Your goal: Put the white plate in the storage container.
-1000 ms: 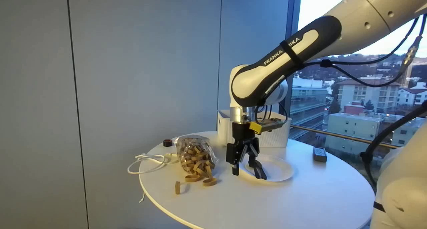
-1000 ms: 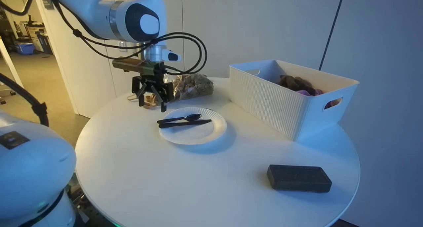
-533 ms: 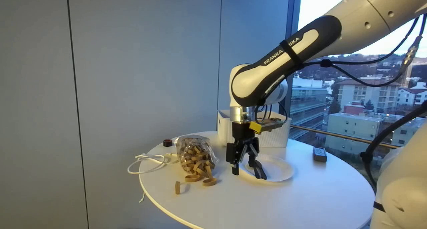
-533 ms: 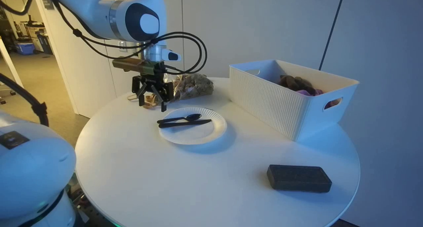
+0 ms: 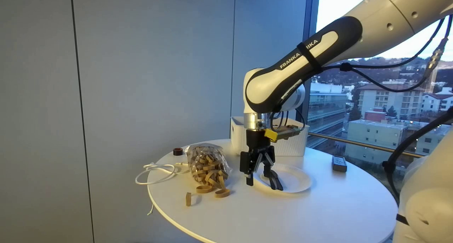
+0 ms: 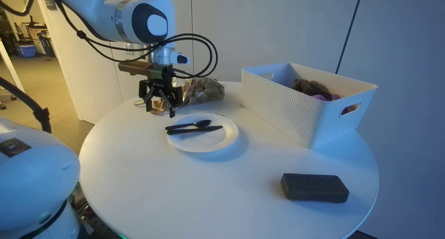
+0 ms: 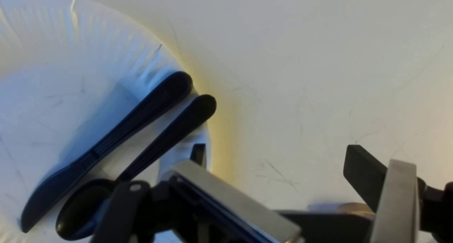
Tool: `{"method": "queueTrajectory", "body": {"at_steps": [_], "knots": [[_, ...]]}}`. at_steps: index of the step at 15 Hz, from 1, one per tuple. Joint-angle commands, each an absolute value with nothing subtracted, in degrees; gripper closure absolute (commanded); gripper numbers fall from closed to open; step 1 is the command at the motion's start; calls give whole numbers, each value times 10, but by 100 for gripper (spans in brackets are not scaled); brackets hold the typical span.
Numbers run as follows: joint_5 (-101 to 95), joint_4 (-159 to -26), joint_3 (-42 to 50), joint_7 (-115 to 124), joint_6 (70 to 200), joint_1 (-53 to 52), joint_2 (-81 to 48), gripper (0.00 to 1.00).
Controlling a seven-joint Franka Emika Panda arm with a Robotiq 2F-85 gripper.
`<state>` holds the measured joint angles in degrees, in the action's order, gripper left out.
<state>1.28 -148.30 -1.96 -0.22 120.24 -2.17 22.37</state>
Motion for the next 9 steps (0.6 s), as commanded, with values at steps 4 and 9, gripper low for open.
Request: {"method": "queueTrajectory", "body": {"at_steps": [4,9], "knots": [[16,-1486,-19,-11,1203,-26,235,0],[24,-1499,-12,-18,1214,-25,276,0]]}}
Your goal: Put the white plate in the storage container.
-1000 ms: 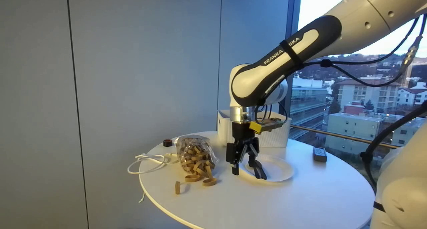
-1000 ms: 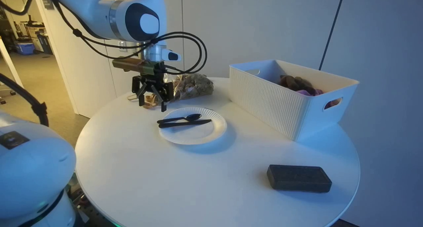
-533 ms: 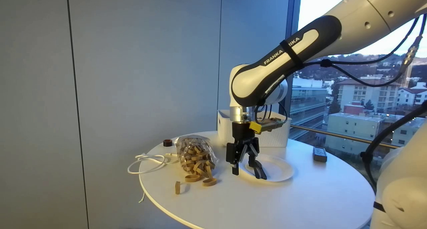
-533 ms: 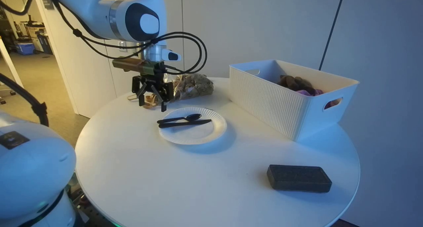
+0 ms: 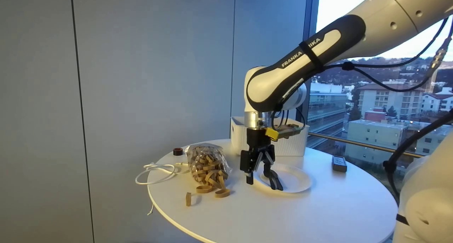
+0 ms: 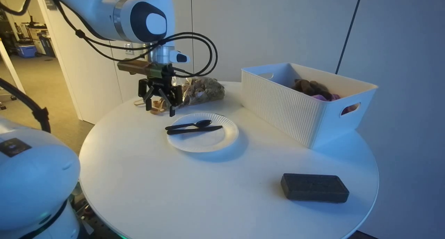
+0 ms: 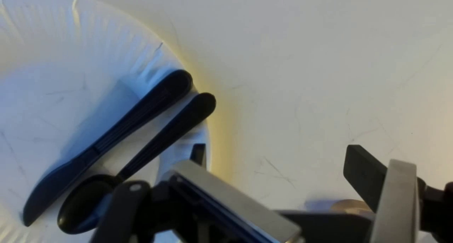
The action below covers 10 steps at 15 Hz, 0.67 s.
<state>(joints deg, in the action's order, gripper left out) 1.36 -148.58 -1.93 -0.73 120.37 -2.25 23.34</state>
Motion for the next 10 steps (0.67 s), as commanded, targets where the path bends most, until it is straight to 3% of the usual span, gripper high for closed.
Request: {"method": "queueTrajectory", "body": {"at_steps": [1,5,10], "knots": [[23,-1501,-10,-15,1218,-23,284,0],[51,-1516,28,-27,1225,-12,338,0],[115,-1509,146,-110,1120,27,464,0]]}}
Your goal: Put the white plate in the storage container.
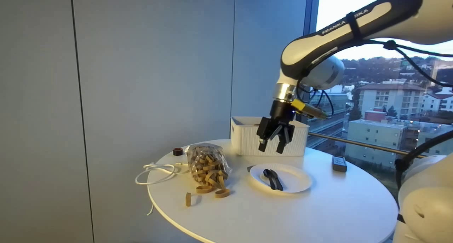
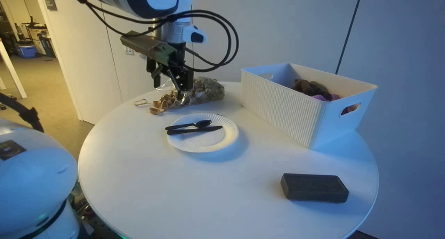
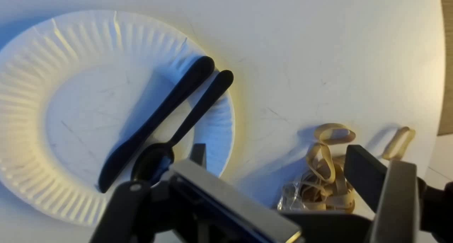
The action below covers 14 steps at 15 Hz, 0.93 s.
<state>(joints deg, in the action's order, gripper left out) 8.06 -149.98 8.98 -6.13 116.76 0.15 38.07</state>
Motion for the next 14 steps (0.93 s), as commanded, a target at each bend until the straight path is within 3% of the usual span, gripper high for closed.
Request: {"method": "queueTrajectory", "body": {"at_steps": [1,8,14], "knots": [[126,-1507,172,-131,1108,35,473,0],[210,-1510,325,-241,1039,65,447,0],[192,-1537,335,-226,1088,126,381,0]]}}
